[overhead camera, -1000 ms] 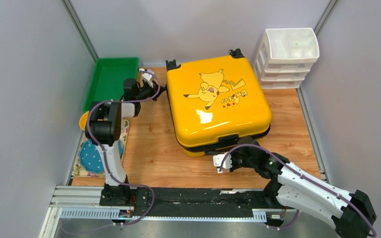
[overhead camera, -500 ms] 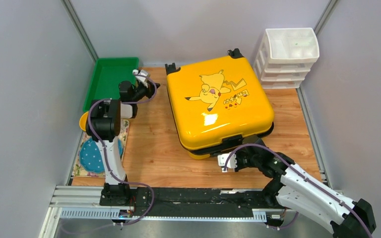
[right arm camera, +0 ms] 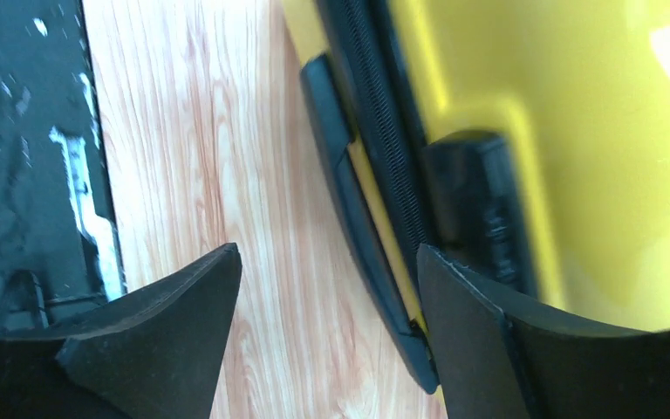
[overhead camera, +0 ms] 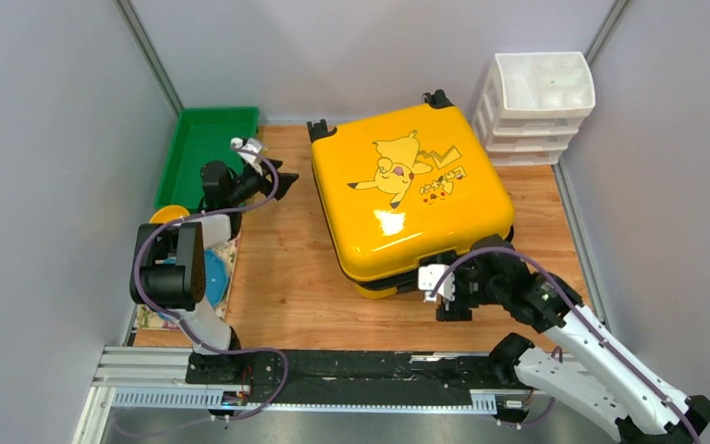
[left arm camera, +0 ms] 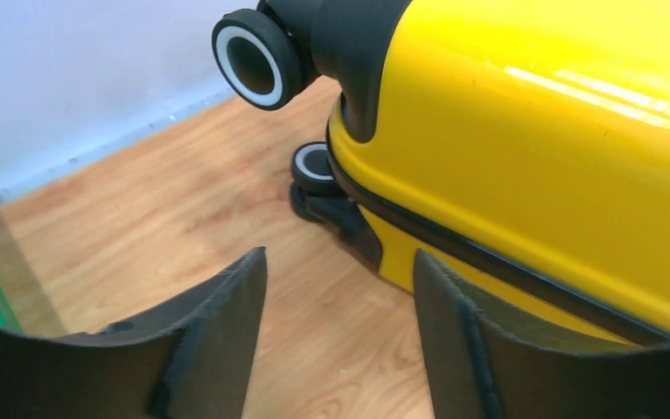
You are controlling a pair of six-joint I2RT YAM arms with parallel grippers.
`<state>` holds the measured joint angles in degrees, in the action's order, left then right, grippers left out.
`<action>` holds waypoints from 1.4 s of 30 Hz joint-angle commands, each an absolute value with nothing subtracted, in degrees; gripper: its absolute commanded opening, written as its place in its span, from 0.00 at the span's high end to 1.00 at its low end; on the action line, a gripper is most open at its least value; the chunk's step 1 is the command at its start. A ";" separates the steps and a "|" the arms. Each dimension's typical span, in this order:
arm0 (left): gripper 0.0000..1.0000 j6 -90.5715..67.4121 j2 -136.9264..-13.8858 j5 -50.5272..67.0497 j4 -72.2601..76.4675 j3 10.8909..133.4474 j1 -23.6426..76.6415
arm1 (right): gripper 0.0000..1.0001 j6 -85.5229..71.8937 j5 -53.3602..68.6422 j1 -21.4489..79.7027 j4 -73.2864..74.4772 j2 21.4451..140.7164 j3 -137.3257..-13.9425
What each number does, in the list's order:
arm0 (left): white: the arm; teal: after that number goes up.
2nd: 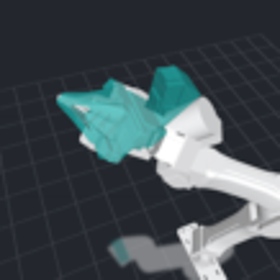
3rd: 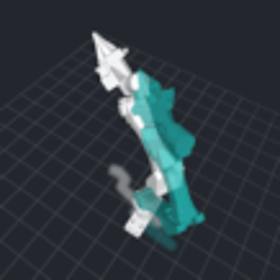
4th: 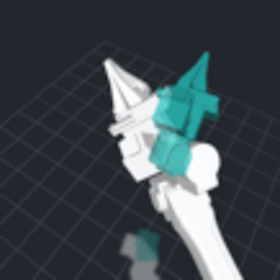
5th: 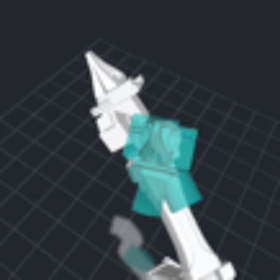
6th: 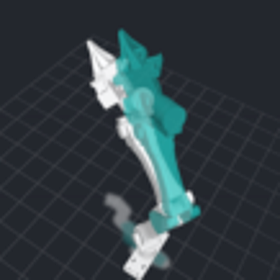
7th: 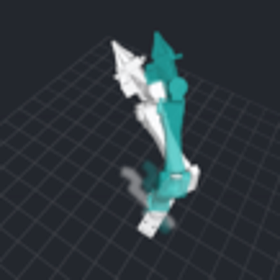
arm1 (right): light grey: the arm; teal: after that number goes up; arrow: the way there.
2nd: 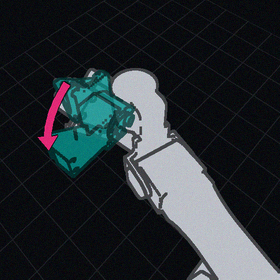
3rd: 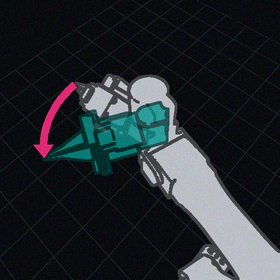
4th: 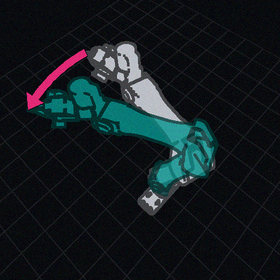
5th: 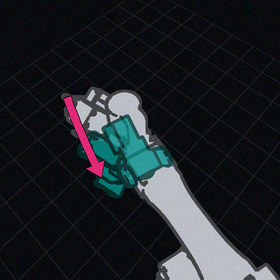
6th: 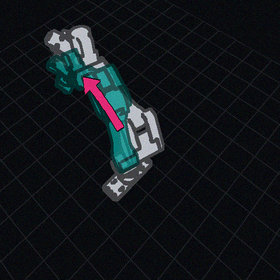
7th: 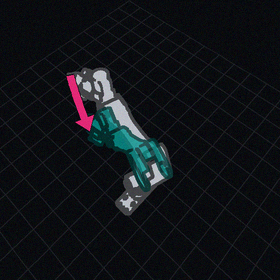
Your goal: Open, take out, and arrange the luggage
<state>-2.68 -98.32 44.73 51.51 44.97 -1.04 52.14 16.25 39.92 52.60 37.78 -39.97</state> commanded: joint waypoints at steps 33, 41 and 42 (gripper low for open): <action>0.17 3.13 -135.78 11.26 13.51 120.76 12.83 | 0.46 -25.40 1.67 -2.81 68.91 49.57 -55.55; 0.14 17.92 -139.40 12.38 19.34 118.22 15.65 | 0.46 -27.77 2.64 -3.08 67.15 49.57 -51.95; 0.15 20.10 -138.61 13.26 19.07 115.60 15.56 | 0.46 -28.03 2.64 -3.08 66.54 50.01 -51.16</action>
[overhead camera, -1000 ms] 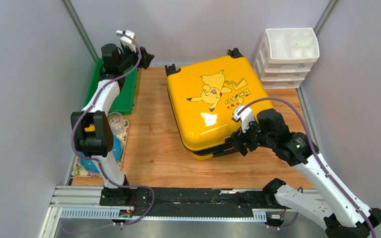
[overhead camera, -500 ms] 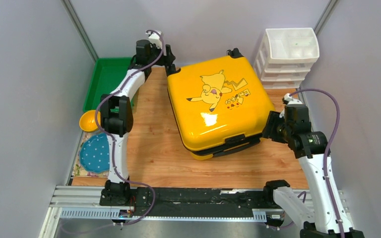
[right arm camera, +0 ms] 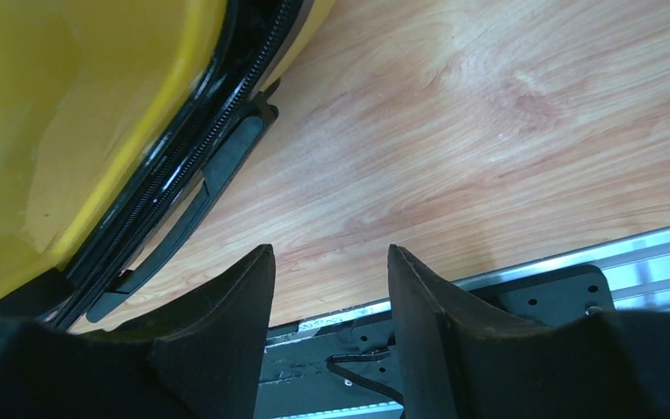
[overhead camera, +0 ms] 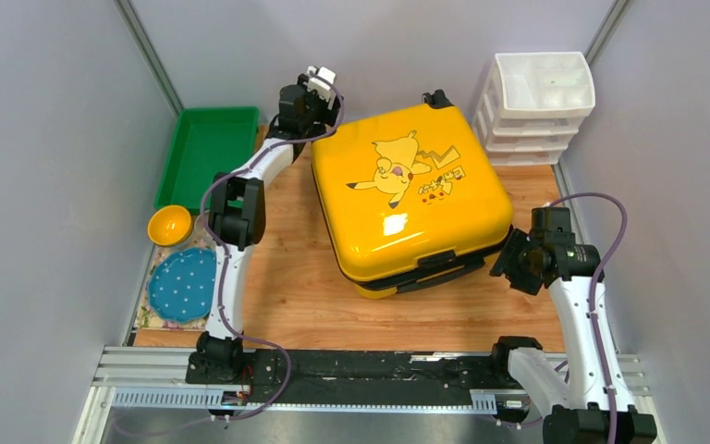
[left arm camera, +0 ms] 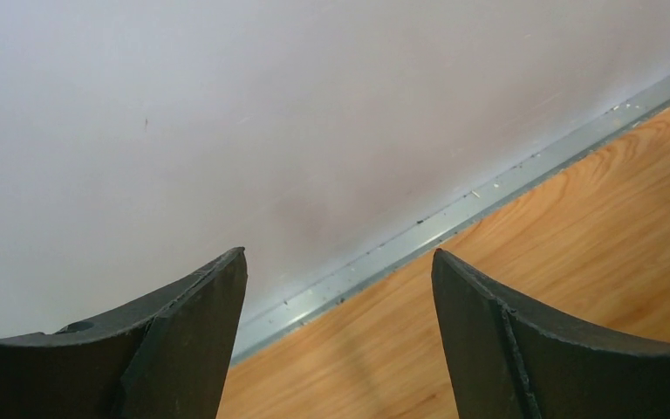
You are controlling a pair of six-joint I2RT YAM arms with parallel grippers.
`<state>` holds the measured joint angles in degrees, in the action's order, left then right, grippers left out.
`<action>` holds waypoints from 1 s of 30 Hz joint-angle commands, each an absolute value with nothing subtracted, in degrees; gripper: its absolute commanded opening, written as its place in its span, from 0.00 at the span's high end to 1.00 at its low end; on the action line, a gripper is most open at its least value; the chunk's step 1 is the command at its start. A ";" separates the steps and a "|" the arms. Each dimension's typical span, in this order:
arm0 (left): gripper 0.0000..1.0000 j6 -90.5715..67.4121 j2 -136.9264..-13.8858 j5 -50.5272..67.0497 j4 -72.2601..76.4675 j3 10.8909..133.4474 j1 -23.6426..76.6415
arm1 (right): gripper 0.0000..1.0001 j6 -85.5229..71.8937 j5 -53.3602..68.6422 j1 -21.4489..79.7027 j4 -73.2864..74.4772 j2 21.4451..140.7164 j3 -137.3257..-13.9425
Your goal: Open, take out, and arrange the luggage
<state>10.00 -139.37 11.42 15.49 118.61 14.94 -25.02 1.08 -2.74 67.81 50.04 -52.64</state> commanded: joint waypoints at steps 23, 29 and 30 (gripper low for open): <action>0.44 8.63 -92.21 27.86 1.06 63.47 10.72 | 0.60 -25.67 12.48 6.50 32.44 87.35 -70.82; 0.38 0.36 -86.58 28.66 0.79 58.36 9.94 | 0.58 -18.48 12.05 10.37 32.87 97.12 -86.73; 0.37 -1.04 -86.14 28.30 0.96 58.36 9.50 | 0.58 -17.67 11.43 10.02 34.26 97.12 -88.58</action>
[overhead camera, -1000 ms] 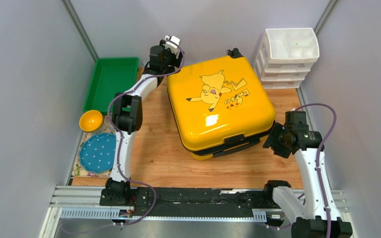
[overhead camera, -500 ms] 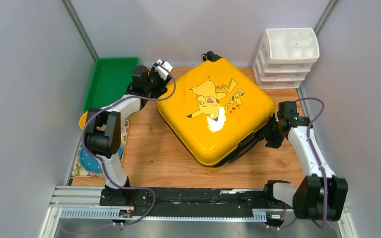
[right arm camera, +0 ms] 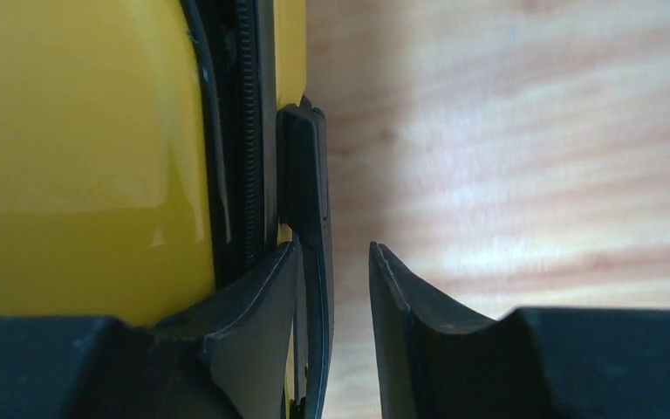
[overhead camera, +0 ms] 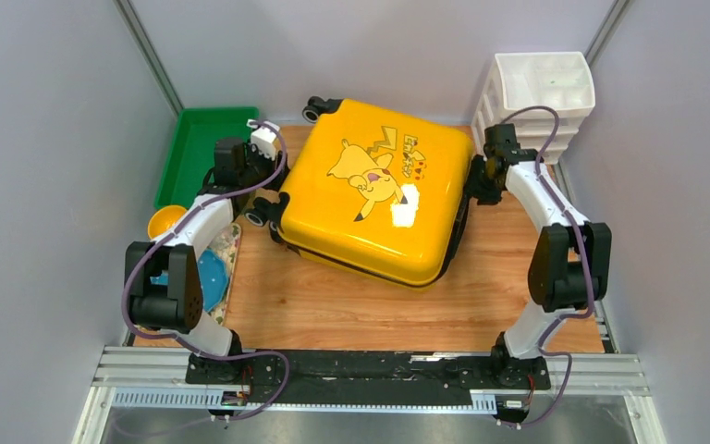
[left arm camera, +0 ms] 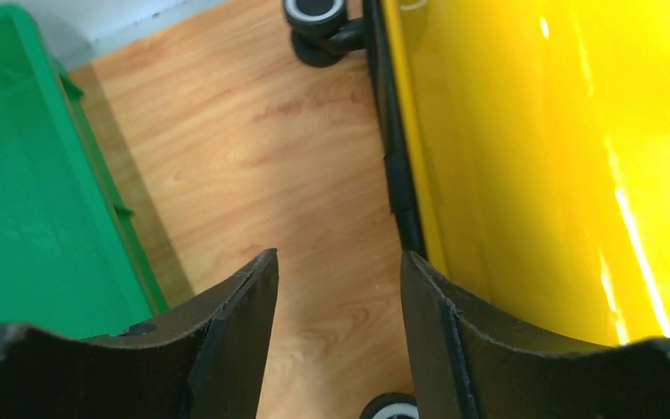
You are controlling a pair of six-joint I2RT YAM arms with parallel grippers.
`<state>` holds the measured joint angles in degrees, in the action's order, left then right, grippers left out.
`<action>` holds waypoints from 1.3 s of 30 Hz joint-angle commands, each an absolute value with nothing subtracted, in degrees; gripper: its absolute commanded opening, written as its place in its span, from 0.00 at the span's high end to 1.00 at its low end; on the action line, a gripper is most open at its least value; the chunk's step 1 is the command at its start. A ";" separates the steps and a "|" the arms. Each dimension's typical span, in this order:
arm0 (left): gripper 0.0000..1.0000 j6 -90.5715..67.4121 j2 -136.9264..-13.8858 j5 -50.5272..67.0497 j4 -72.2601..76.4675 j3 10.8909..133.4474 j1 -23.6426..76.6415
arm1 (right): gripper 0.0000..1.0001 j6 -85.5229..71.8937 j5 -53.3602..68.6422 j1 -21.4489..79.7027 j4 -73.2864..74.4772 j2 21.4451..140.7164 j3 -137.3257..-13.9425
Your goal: Open, take out, and arrange the luggage
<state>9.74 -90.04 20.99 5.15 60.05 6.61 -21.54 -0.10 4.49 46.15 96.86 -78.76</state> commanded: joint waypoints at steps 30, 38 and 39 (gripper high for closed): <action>0.16 31.02 -69.00 58.63 -26.37 51.16 -10.90 | 0.17 -33.21 59.32 -6.86 13.91 81.03 -54.23; 0.15 34.79 -67.85 62.30 -22.84 45.09 -11.42 | 0.19 -38.50 61.53 -6.33 6.84 83.67 -53.17; 0.14 37.59 -67.85 63.01 -24.50 45.61 -12.12 | 0.19 -37.54 60.91 -6.50 8.33 83.50 -53.09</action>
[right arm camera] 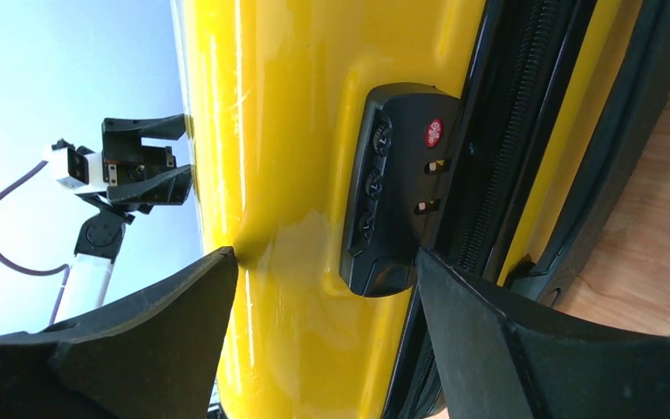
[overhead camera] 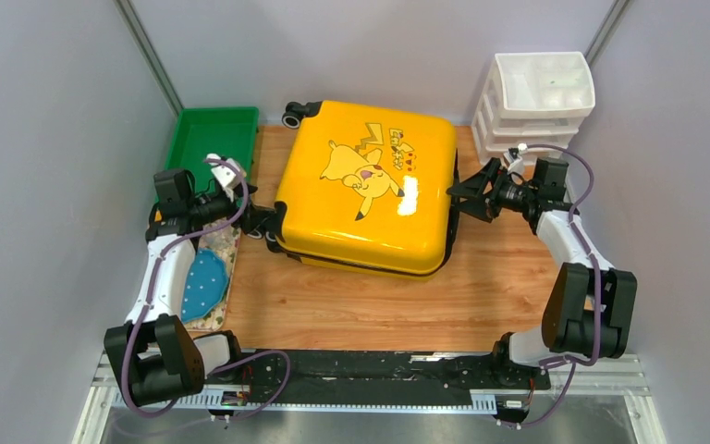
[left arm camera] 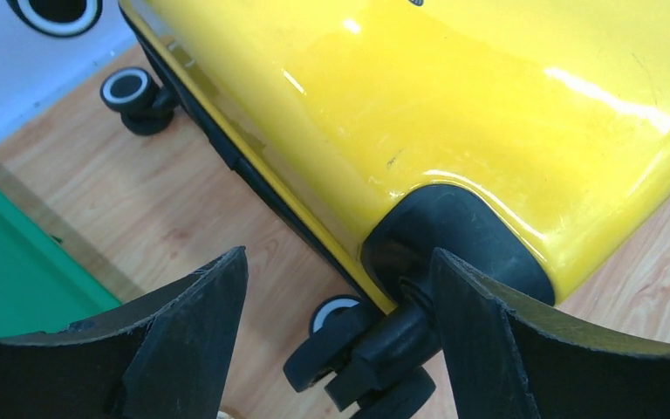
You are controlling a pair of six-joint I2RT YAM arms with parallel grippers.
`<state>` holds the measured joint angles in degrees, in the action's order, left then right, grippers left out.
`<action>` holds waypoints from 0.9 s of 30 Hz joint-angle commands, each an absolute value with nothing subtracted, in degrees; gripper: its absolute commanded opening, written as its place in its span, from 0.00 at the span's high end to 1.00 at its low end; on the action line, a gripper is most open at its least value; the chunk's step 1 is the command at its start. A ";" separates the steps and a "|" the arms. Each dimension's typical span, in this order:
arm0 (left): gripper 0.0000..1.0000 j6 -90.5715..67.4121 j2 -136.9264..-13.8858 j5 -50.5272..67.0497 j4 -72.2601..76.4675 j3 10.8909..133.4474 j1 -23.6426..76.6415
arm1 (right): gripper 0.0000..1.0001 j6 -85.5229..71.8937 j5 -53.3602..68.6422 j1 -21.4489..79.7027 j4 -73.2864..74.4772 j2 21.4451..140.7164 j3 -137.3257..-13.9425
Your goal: Open, take out, and arrange the luggage
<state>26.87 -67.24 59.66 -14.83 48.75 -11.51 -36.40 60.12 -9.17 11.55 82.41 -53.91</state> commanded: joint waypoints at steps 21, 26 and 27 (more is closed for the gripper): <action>0.14 89.75 -78.58 52.30 -65.14 63.38 -8.63 | 0.18 -41.30 60.47 -7.65 7.30 85.78 -53.26; 0.31 81.75 -76.20 49.65 -52.48 57.66 -3.52 | 0.18 -45.00 61.35 -7.12 3.52 86.57 -56.07; 0.35 81.30 -76.20 50.01 -52.04 57.57 -3.08 | 0.19 -45.17 61.26 -7.03 3.43 86.92 -57.73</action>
